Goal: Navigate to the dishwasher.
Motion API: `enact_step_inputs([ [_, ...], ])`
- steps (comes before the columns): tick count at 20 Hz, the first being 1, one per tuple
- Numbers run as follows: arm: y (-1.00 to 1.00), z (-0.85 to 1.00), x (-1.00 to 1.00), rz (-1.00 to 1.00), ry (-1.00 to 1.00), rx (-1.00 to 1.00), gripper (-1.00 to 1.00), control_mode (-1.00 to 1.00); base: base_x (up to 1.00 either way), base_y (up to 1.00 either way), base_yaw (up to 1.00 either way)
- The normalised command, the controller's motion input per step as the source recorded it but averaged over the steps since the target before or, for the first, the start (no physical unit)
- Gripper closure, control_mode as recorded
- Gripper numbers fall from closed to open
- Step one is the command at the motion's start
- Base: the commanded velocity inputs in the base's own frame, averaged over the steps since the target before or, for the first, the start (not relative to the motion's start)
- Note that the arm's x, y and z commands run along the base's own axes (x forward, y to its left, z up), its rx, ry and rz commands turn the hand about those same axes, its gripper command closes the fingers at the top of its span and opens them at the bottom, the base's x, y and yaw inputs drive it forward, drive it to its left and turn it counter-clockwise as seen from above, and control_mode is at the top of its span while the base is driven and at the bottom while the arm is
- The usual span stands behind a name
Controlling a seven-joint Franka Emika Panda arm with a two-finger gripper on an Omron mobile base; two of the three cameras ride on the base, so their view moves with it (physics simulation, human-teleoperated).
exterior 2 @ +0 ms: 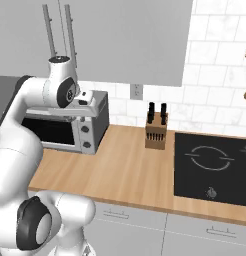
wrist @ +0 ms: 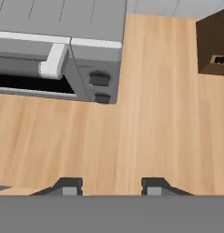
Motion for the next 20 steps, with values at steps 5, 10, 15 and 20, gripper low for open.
enact_step_inputs([
  [5,0.00,-0.02,-0.32,0.00,0.00,0.00,-1.00,-1.00,0.00,0.00,0.00],
  [10,-0.01,-0.10,-0.72,0.00,0.00,0.00,-1.00,-1.00,0.00,0.00,0.00],
  [15,0.00,-0.13,-0.52,0.00,0.00,0.00,-1.00,-1.00,0.00,0.00,0.00],
  [20,0.01,-0.19,-0.41,0.00,0.01,-0.01,-1.00,-1.00,0.00,0.00,0.00],
])
